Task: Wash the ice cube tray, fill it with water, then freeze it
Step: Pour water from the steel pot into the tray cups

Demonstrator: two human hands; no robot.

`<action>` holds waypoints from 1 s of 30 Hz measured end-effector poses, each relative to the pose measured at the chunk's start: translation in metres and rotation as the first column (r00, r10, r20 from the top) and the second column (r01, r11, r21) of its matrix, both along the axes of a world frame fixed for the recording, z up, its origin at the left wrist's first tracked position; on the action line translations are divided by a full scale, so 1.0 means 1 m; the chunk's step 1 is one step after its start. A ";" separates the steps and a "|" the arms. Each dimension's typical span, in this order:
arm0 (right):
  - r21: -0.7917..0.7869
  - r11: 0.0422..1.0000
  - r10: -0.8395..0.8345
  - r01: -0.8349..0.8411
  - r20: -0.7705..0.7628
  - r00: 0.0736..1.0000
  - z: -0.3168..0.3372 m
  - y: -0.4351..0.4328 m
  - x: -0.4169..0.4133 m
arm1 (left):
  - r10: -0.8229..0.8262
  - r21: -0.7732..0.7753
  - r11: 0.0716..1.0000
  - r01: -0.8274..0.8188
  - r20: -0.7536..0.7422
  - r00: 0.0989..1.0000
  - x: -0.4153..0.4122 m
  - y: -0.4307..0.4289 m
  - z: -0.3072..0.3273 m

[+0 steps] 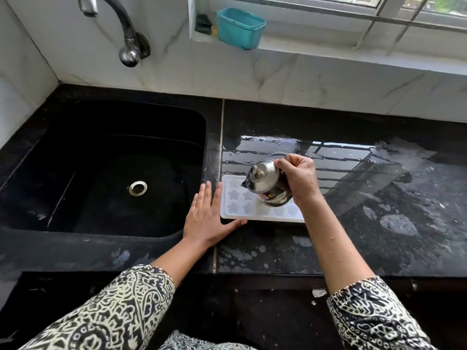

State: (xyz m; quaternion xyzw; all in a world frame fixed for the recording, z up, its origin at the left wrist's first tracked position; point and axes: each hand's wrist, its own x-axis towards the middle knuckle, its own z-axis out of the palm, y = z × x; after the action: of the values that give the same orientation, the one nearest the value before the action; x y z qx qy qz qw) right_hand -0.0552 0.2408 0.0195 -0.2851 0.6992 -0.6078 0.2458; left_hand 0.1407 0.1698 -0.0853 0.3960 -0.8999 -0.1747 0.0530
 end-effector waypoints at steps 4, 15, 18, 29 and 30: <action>0.012 1.000 0.003 -0.003 -0.023 1.000 -0.001 0.000 0.001 | -0.002 0.006 1.000 0.002 -0.002 1.000 0.000 -0.001 0.001; 0.045 0.999 -0.003 0.006 -0.076 0.997 0.001 -0.001 0.002 | -0.006 0.008 1.000 0.006 -0.008 1.000 0.000 0.000 0.001; 0.041 0.999 -0.001 0.004 -0.081 0.997 0.000 0.000 0.001 | -0.004 0.009 1.000 0.004 -0.002 1.000 0.000 0.000 0.001; 0.040 0.999 -0.014 0.018 -0.092 0.996 0.003 0.000 0.001 | -0.009 0.007 1.000 0.009 0.008 1.000 0.001 -0.001 0.001; 0.038 0.999 -0.015 0.018 -0.090 0.996 0.004 0.000 0.001 | -0.010 0.005 1.000 0.010 0.008 1.000 0.001 -0.001 0.001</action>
State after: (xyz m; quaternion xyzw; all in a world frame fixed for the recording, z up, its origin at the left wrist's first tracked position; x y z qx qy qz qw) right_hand -0.0541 0.2412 0.0237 -0.3015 0.7233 -0.5829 0.2148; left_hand 0.1414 0.1688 -0.0843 0.3925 -0.9015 -0.1757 0.0474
